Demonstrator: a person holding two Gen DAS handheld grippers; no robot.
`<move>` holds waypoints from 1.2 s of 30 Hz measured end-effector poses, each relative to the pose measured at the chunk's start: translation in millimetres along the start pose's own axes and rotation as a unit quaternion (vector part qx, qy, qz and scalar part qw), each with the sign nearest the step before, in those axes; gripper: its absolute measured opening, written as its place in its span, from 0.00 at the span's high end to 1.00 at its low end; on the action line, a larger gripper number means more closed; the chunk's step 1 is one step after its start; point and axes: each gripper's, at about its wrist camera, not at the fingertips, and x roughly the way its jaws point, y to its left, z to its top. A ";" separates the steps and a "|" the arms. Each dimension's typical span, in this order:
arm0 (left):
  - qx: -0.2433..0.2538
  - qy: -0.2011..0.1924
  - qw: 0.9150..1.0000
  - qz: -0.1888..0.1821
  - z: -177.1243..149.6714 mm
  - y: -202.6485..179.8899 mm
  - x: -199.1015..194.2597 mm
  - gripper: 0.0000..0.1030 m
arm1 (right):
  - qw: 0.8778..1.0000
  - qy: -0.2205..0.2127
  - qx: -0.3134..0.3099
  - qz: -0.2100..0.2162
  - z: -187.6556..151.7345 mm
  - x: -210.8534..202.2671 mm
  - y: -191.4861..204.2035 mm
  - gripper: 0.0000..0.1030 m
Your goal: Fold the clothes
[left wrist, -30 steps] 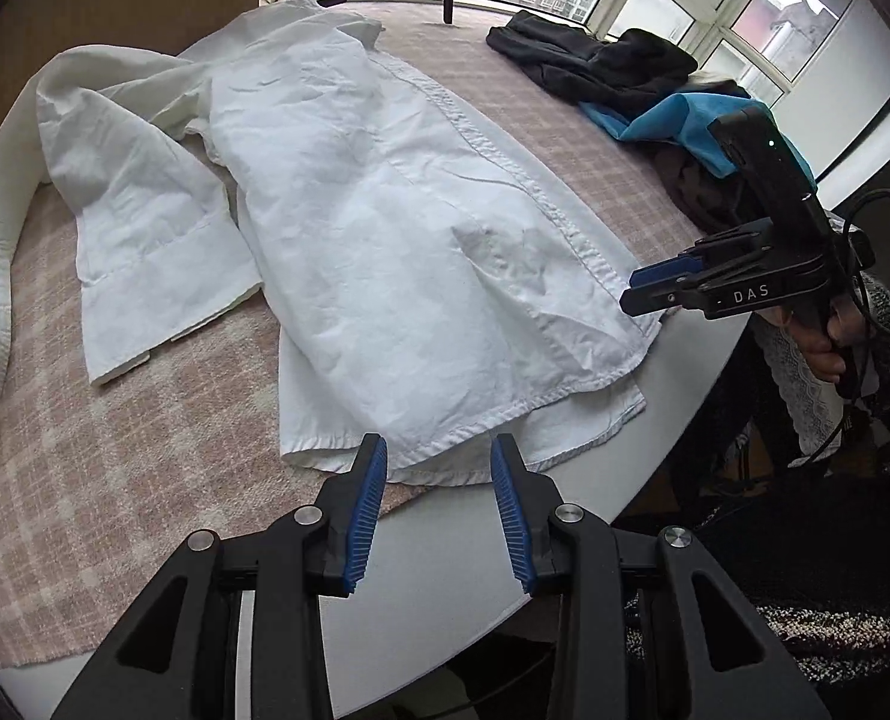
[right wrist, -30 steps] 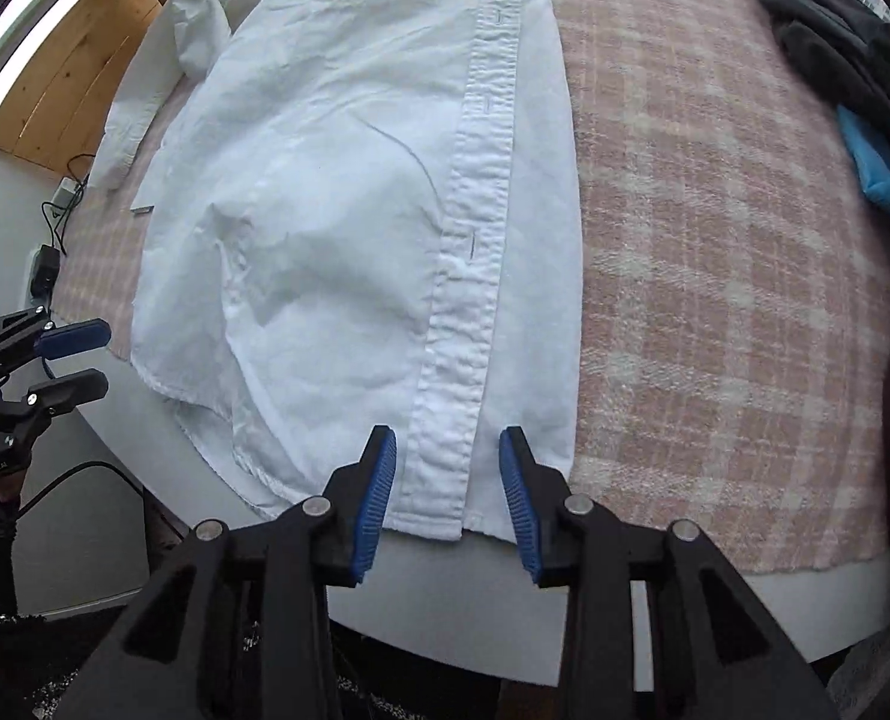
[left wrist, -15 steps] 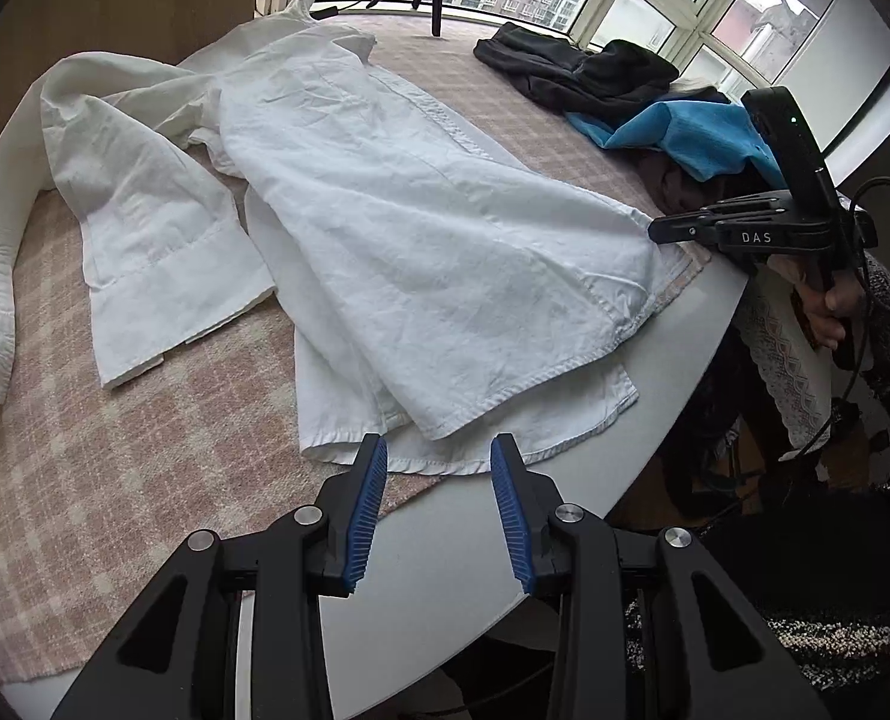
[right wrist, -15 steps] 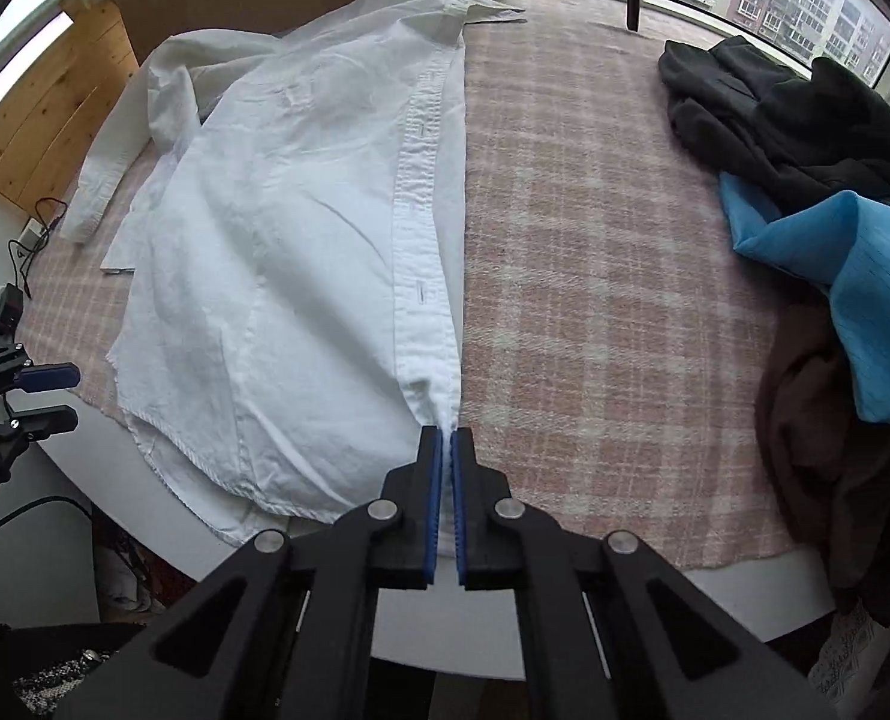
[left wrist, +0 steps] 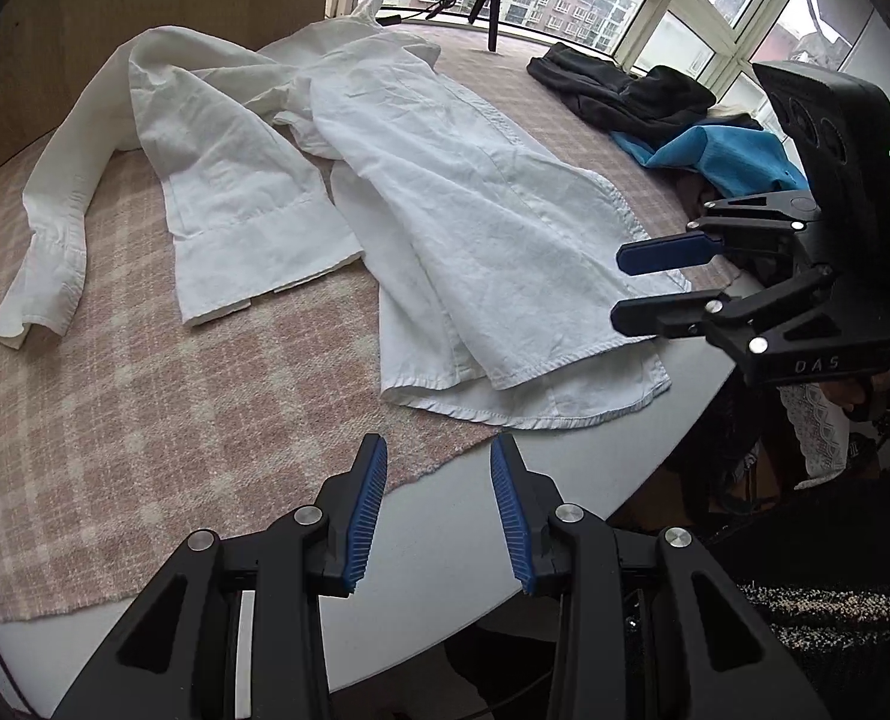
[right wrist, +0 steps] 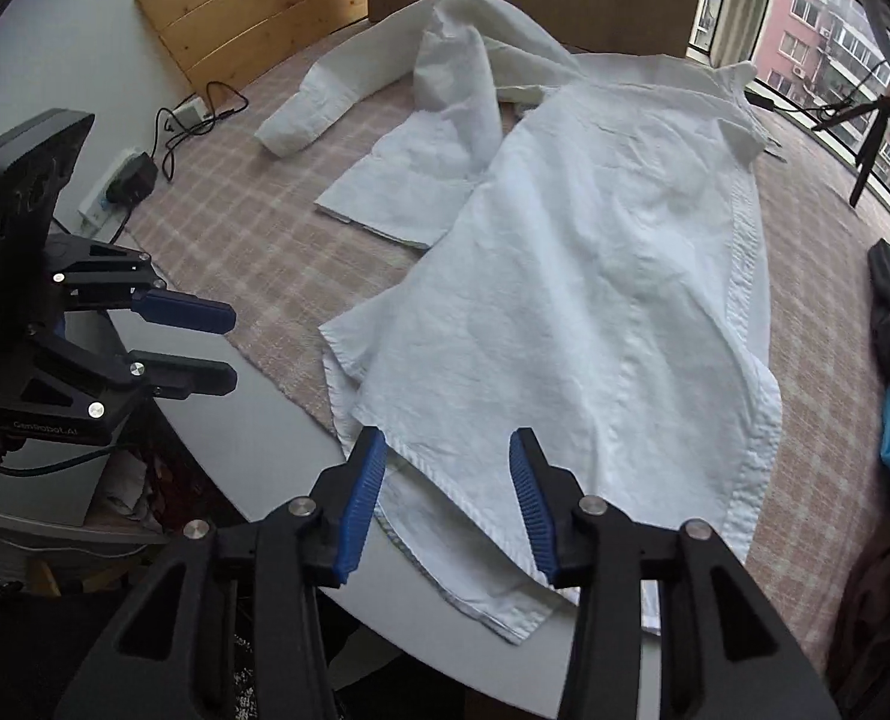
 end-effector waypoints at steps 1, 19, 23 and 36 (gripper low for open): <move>-0.003 -0.002 1.000 0.002 -3.8 1.3 -2.9 0.67 | 1.000 0.007 -0.004 -0.002 3.2 10.6 4.5 0.59; 0.048 -0.004 0.999 0.005 9.7 -19.8 25.2 0.67 | 0.991 -0.033 0.115 0.052 15.8 -25.0 -76.3 0.97; 0.080 0.002 0.997 0.005 27.7 -33.6 44.6 0.67 | 0.983 -0.065 0.160 0.067 23.4 -49.6 -109.4 0.97; 0.054 -0.003 0.996 -0.071 67.5 -45.2 53.2 1.00 | 0.974 -0.118 0.172 0.092 32.1 -85.4 -143.5 0.97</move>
